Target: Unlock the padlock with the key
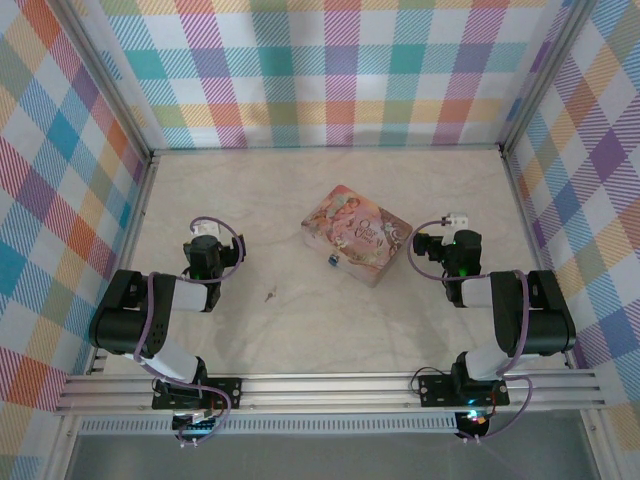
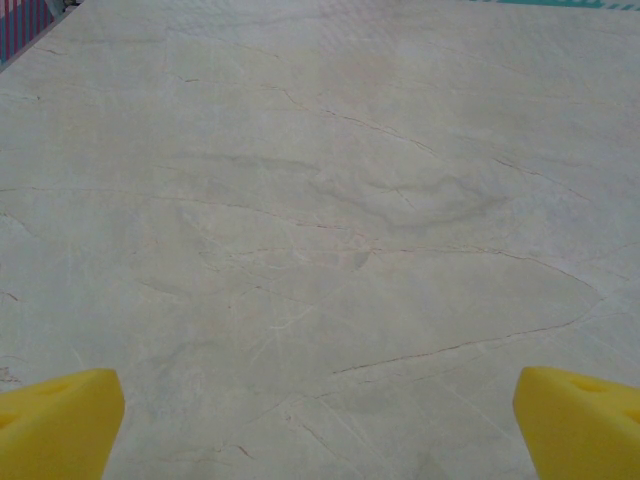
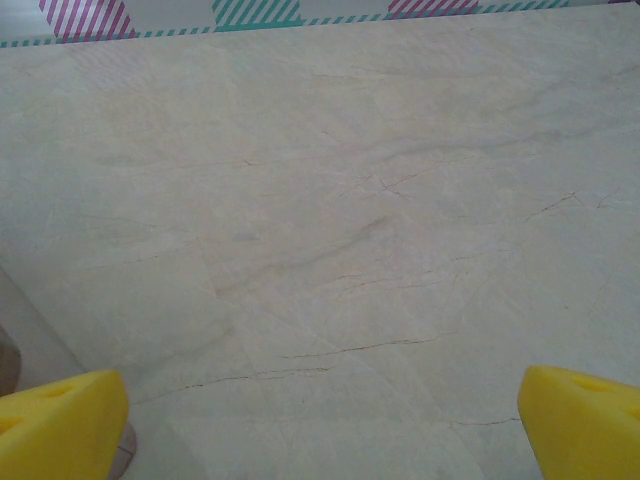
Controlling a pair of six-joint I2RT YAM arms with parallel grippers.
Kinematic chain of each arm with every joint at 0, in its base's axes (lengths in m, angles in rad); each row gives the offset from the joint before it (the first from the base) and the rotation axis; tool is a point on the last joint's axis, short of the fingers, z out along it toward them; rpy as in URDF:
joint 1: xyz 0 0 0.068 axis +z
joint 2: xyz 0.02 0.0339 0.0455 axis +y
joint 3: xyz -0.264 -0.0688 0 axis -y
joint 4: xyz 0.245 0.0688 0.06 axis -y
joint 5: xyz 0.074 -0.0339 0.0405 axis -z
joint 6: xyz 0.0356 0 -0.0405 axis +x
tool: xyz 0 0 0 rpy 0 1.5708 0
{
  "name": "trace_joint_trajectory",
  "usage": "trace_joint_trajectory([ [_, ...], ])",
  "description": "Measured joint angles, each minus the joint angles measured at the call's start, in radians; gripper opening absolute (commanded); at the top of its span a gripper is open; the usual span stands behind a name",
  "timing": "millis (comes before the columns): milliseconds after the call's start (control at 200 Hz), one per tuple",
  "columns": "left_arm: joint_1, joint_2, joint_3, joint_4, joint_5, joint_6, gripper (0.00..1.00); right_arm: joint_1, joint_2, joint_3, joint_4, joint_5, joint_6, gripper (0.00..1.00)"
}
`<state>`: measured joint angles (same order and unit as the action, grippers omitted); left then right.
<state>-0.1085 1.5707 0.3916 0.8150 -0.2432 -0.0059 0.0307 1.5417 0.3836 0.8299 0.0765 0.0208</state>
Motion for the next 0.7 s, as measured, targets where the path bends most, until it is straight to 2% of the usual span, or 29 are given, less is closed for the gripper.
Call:
trace_joint_trajectory([
  [165, 0.0, -0.006, 0.005, -0.02, -0.002, 0.0, 1.0, 0.0, 0.0, 0.003, -0.01, 0.0, 0.0, 1.0],
  [335, 0.0, -0.074, 0.093, -0.187, -0.013, -0.002, 1.0, -0.01, -0.031, 0.032, -0.075, -0.024, 0.0, 1.0],
  [545, 0.0, -0.189, 0.201, -0.351, -0.045, -0.036, 1.0, -0.01, -0.228, 0.083, -0.269, -0.035, 0.005, 1.0],
  [610, 0.001, -0.211, 0.248, -0.414, -0.048, -0.097, 1.0, -0.01, -0.297, 0.108, -0.329, -0.046, 0.021, 1.0],
  [700, 0.026, -0.216, 0.344, -0.552, -0.06, -0.281, 1.0, -0.01, -0.402, 0.149, -0.437, -0.037, 0.1, 1.0],
])
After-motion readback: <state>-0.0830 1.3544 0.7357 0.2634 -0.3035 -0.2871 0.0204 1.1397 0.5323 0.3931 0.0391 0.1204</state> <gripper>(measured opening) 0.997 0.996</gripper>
